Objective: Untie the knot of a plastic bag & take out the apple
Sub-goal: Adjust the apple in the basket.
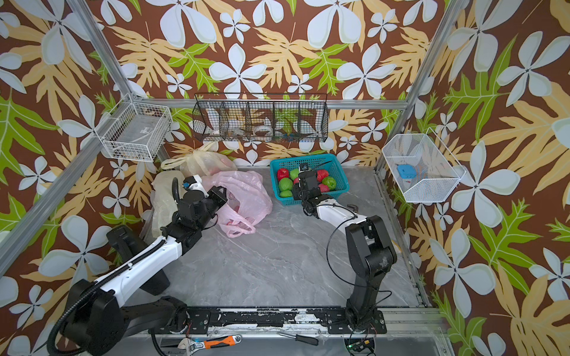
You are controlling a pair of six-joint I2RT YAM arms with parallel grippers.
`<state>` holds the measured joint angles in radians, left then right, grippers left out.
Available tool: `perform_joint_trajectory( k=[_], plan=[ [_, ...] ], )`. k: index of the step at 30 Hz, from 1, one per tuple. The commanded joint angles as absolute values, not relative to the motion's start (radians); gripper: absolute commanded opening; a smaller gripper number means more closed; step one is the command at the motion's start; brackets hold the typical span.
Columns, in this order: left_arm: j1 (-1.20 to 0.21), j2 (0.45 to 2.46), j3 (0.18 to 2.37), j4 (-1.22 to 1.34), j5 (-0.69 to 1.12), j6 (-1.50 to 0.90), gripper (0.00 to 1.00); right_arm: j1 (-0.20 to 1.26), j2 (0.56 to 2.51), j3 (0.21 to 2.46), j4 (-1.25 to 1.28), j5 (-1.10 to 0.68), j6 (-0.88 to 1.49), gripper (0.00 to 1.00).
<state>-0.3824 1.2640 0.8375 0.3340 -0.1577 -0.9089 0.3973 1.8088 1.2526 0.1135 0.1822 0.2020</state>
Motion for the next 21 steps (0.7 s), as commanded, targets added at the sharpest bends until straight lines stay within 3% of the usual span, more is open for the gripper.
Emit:
perform_joint_trajectory(
  k=[1, 3, 4, 5, 7, 13, 21],
  plan=[
    [-0.369, 1.332, 0.880, 0.474, -0.154, -0.935, 0.00, 0.408, 1.780, 1.240, 0.165, 0.170, 0.219, 0.36],
    [-0.358, 1.391, 0.914, 0.483, -0.145, -0.932, 0.00, 0.421, 1.763, 1.235, 0.173, 0.160, 0.221, 0.37],
    [-0.347, 1.425, 0.933, 0.476, -0.122, -0.934, 0.10, 0.430, 1.755, 1.234, 0.175, 0.154, 0.219, 0.37],
    [-0.334, 1.461, 0.955, 0.460, -0.084, -0.941, 0.26, 0.441, 1.748, 1.235, 0.175, 0.151, 0.217, 0.38],
    [-0.310, 1.516, 0.990, 0.411, -0.020, -0.954, 0.41, 0.465, 1.736, 1.237, 0.176, 0.137, 0.205, 0.39],
    [-0.295, 1.513, 0.999, 0.335, 0.016, -0.873, 0.51, 0.553, 1.725, 1.253, 0.163, 0.086, 0.206, 0.45],
    [-0.296, 1.458, 1.184, 0.010, 0.018, -0.606, 0.61, 0.672, 1.863, 1.396, 0.100, 0.027, 0.189, 0.57]
  ],
)
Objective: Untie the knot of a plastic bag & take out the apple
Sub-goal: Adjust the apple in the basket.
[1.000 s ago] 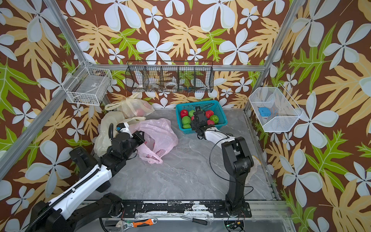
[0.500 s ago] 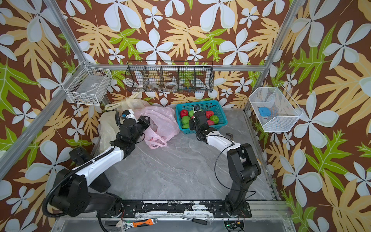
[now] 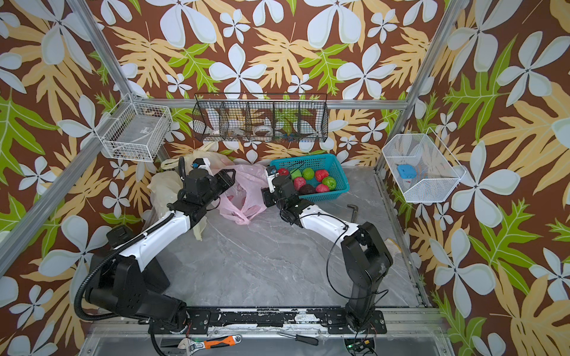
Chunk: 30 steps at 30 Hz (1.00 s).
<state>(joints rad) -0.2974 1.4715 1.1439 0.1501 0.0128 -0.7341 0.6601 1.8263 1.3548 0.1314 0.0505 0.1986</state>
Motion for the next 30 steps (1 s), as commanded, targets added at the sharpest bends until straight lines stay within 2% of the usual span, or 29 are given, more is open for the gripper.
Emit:
perform_joint_trajectory(
  k=[1, 6, 11, 16, 20, 26, 30],
  plan=[
    [-0.296, 1.451, 1.207, -0.028, 0.006, -0.576, 0.62, 0.678, 1.889, 1.422, 0.094, 0.022, 0.192, 0.58],
    [-0.274, 1.443, 1.314, -0.168, -0.165, -0.455, 0.67, 0.685, 2.012, 1.533, 0.057, -0.008, 0.211, 0.59],
    [-0.168, 1.565, 1.439, -0.242, -0.297, -0.409, 0.67, 0.687, 2.119, 1.612, 0.008, -0.022, 0.228, 0.59],
    [-0.059, 1.723, 1.493, -0.168, -0.197, -0.492, 0.65, 0.697, 2.169, 1.595, 0.014, -0.042, 0.247, 0.57],
    [-0.040, 1.851, 1.548, -0.091, -0.143, -0.575, 0.65, 0.708, 2.179, 1.563, 0.025, -0.036, 0.257, 0.53],
    [-0.030, 2.050, 1.652, 0.040, -0.092, -0.697, 0.76, 0.725, 2.158, 1.525, 0.044, -0.009, 0.277, 0.53],
    [-0.009, 2.184, 1.751, 0.020, -0.117, -0.807, 0.84, 0.755, 2.100, 1.487, 0.056, 0.015, 0.287, 0.53]
  ],
)
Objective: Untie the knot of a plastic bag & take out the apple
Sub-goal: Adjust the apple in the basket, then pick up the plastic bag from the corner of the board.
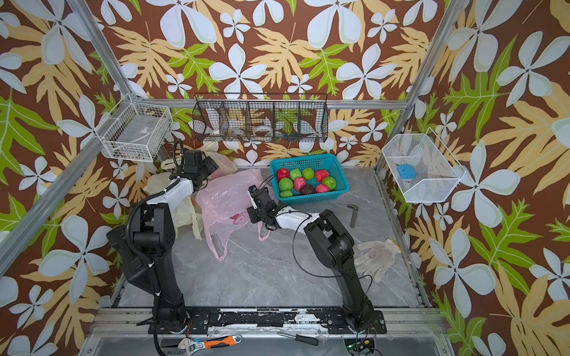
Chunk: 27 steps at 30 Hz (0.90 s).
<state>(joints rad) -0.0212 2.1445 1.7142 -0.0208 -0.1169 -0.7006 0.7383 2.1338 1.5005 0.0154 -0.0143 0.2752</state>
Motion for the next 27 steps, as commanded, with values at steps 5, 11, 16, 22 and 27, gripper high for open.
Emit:
perform_joint_trajectory(
  k=[5, 11, 16, 22, 27],
  plan=[
    [-0.004, 2.242, 1.767, 0.103, -0.188, -0.849, 0.90, 0.797, 2.029, 1.455, 0.070, 0.014, 0.276, 0.53],
    [0.006, 2.348, 1.901, 0.094, -0.218, -0.866, 1.00, 0.806, 2.003, 1.475, 0.024, -0.028, 0.256, 0.53],
    [0.022, 2.492, 2.118, -0.040, -0.191, -0.898, 1.00, 0.807, 1.956, 1.469, -0.028, 0.011, 0.193, 0.52],
    [0.041, 2.531, 2.118, 0.027, -0.045, -0.885, 0.71, 0.806, 1.894, 1.426, -0.037, 0.103, 0.127, 0.52],
    [0.041, 2.461, 2.021, 0.067, 0.012, -0.863, 0.02, 0.805, 1.884, 1.431, -0.042, 0.145, 0.095, 0.52]
  ],
)
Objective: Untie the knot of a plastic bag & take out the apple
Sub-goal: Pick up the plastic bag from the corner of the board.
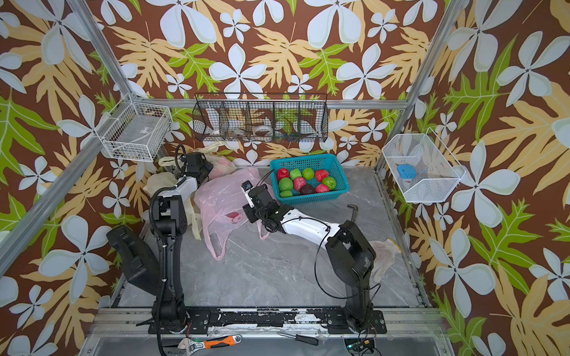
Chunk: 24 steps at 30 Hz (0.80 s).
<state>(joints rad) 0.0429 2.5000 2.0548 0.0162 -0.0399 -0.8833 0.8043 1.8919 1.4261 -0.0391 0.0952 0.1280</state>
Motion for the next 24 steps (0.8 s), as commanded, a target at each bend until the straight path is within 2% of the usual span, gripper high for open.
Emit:
perform_joint_trajectory(
  k=[1, 7, 14, 24],
  plan=[
    [0.042, 2.428, 1.977, 0.082, 0.005, -0.851, 0.00, 0.805, 1.881, 1.436, -0.047, 0.151, 0.091, 0.52],
    [0.046, 2.190, 1.705, 0.218, -0.041, -0.731, 0.00, 0.806, 1.844, 1.413, -0.052, 0.180, 0.077, 0.51],
    [0.046, 2.007, 1.616, 0.149, -0.073, -0.561, 0.00, 0.806, 1.797, 1.349, -0.045, 0.171, 0.102, 0.51],
    [0.046, 1.818, 1.464, 0.157, -0.036, -0.511, 0.00, 0.805, 1.774, 1.294, -0.081, 0.096, 0.153, 0.53]
  ],
)
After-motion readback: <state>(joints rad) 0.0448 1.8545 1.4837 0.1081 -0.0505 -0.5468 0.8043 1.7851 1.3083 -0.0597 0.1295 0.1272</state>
